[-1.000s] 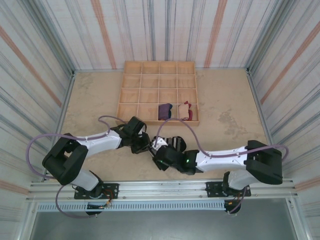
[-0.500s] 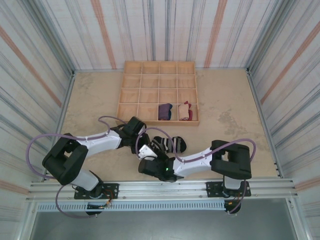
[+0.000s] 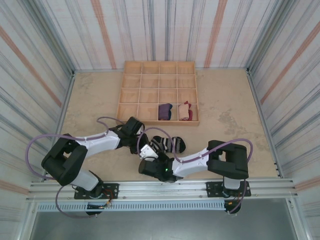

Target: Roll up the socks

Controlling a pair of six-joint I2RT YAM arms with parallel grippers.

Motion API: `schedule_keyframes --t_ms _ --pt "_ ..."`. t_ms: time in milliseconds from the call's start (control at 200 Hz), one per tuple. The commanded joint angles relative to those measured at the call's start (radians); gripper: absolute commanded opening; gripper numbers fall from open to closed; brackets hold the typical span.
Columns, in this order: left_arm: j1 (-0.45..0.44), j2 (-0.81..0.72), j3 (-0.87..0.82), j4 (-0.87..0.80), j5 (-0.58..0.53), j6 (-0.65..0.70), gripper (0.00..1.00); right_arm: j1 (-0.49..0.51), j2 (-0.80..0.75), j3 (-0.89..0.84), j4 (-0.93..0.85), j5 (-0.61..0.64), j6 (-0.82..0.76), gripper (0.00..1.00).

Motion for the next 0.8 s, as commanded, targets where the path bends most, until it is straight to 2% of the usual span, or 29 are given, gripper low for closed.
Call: schedule_keyframes --t_ms 0,120,296,451,556,651,791 --pt "0.016 -0.024 -0.053 -0.017 0.054 -0.019 0.25 -0.046 0.005 -0.084 -0.021 -0.116 0.053 0.0" --pt "0.027 -0.048 -0.064 -0.029 0.051 -0.023 0.52 -0.076 -0.034 -0.156 0.034 -0.196 0.07 0.0" --pt "0.055 -0.091 -0.078 -0.048 0.056 -0.02 0.66 -0.139 -0.067 -0.23 0.101 -0.369 0.054 0.0" --pt "0.098 -0.146 -0.105 -0.083 0.064 -0.005 0.68 -0.184 -0.082 -0.263 0.132 -0.455 0.055 0.0" --pt "0.125 -0.221 -0.16 -0.027 0.073 -0.019 0.69 -0.239 -0.1 -0.296 0.187 -0.564 0.061 0.0" --pt "0.128 -0.276 -0.188 0.016 0.075 -0.013 0.69 -0.309 -0.107 -0.314 0.226 -0.733 0.059 0.0" --pt "0.128 -0.276 -0.171 0.011 0.091 0.024 0.68 -0.438 -0.095 -0.331 0.304 -1.005 0.116 0.0"
